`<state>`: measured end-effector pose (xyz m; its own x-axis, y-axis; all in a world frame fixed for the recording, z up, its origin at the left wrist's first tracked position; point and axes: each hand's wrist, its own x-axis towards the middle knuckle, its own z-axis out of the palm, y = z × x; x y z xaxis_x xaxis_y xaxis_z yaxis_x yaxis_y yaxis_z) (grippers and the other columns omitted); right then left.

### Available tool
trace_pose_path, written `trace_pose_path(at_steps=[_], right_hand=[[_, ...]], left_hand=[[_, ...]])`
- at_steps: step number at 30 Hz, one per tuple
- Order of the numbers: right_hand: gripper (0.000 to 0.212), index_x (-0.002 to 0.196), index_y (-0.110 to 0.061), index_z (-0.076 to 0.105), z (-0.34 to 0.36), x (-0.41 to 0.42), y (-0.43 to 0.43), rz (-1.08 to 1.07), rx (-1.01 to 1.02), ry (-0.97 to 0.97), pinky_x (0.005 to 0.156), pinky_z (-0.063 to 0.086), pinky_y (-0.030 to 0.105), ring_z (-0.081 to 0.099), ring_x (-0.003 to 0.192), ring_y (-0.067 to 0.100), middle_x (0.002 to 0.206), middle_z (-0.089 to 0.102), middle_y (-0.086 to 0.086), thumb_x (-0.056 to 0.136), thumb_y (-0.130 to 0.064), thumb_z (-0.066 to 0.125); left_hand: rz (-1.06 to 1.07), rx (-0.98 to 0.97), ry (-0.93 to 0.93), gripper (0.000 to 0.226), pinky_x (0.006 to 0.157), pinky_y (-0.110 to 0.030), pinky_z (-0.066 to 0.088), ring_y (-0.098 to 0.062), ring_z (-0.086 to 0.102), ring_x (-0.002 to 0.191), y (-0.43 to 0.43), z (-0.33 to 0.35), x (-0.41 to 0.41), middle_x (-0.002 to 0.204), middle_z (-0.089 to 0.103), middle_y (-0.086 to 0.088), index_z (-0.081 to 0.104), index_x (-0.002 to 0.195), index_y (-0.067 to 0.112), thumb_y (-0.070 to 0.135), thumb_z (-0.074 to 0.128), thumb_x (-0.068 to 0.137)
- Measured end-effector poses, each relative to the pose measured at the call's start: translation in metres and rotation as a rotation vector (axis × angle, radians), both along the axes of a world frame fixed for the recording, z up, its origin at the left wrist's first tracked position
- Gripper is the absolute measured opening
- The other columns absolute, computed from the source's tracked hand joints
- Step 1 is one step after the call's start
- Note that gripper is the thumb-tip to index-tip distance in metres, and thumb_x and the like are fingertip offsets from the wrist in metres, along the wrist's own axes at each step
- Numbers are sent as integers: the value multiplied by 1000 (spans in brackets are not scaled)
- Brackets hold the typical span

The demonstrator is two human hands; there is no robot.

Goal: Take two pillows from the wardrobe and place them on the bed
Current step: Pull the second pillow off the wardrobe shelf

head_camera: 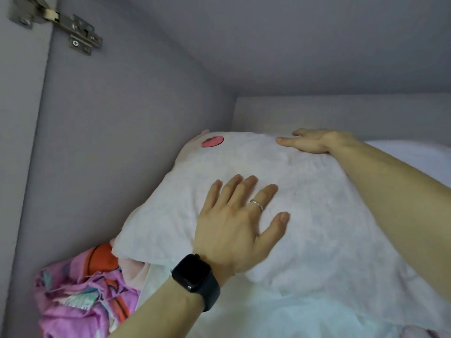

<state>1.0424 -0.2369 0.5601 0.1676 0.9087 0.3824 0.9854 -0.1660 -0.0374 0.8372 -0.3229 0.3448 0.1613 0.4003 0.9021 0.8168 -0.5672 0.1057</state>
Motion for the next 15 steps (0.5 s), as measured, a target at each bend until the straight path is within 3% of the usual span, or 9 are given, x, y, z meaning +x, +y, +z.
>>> trace_pose_path(at_steps=[4, 7, 9, 12, 15], right_hand=[[118, 152, -20, 40, -13, 0, 10, -17, 13, 19, 117, 29, 47, 38, 145, 31, 160, 38, 5, 66, -100, 35], [125, 151, -28, 41, -15, -4, -1, -48, 176, -86, 114, 30, 54, 43, 139, 35, 155, 46, 4, 55, -107, 27], [118, 149, -30, 43, -15, -7, -10, -69, 296, -181, 111, 31, 54, 45, 135, 36, 150, 50, 7, 59, -105, 25], [109, 149, -27, 41, -19, -17, -31, -98, 422, -281, 111, 27, 54, 40, 138, 36, 150, 47, 15, 70, -100, 26], [111, 150, -24, 38, -27, -30, -58, -137, 521, -299, 112, 22, 56, 34, 142, 37, 153, 42, 19, 70, -100, 24]], left_hand=[[6, 7, -4, 58, 117, -50, 27, -22, 39, 143, 3, -3, -2, 146, 53, 4, 53, 139, 41, 68, 29, 94], [11, 40, -73, 60, 118, -52, 23, -23, 35, 145, 0, -12, 1, 147, 51, 1, 56, 136, 37, 71, 33, 92], [14, 18, -275, 64, 119, -50, 13, -21, 23, 149, -14, -21, 7, 153, 38, 1, 50, 138, 36, 74, 40, 87], [-95, -111, -753, 69, 110, -40, 15, -15, 23, 140, -52, -40, 16, 146, 28, 8, 38, 136, 39, 62, 65, 77], [-278, -454, -1120, 79, 104, -37, 26, -18, 34, 128, -83, -54, 8, 132, 26, 8, 28, 137, 40, 46, 77, 76]])
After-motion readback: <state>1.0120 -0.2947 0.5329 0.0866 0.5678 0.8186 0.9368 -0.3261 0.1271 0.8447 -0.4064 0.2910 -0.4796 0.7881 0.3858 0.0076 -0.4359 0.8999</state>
